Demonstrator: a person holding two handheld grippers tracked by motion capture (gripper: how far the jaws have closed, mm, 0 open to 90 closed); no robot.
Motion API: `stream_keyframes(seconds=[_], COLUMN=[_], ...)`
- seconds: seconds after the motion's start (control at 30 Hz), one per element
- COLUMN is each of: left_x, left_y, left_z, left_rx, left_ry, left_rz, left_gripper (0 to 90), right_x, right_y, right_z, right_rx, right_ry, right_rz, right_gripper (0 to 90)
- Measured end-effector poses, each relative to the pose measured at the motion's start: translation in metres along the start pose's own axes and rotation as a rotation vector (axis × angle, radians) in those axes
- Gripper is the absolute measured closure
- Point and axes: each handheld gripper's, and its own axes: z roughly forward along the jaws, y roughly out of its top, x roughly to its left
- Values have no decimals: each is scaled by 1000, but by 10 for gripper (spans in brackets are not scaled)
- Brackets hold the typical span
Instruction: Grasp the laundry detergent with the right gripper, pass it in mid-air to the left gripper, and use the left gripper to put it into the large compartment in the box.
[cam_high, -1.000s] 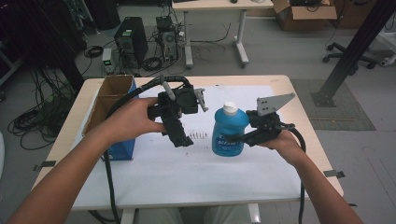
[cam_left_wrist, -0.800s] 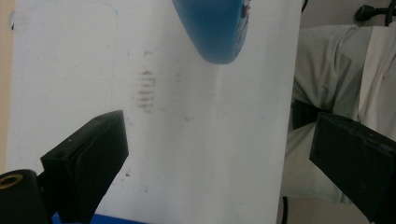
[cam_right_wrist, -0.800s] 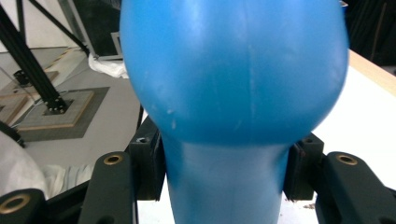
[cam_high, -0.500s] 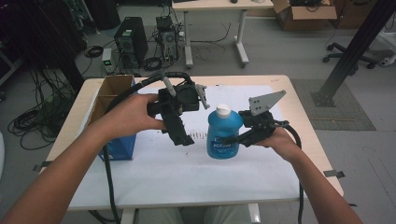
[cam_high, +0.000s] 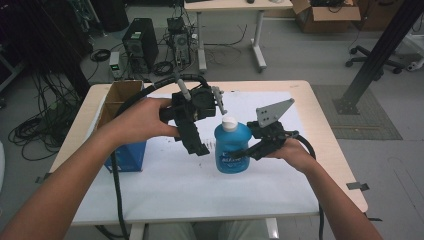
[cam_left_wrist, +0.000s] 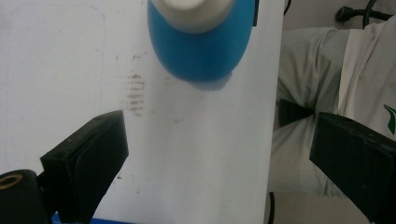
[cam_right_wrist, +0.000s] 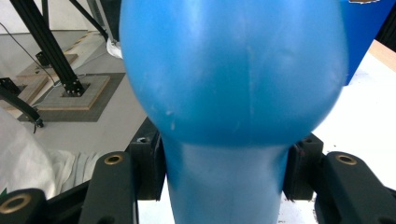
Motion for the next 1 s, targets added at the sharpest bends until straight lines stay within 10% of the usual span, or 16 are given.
stream_keyframes(seconds=[1.0], left_x=[6], left_y=[11], left_z=[1], left_rx=[9], left_ry=[1], left_rz=[13], left_gripper=[46], right_x=[-1], right_y=[5], right_z=[24], right_rx=[55], right_ry=[22], right_rz=[-22], right_gripper=[443])
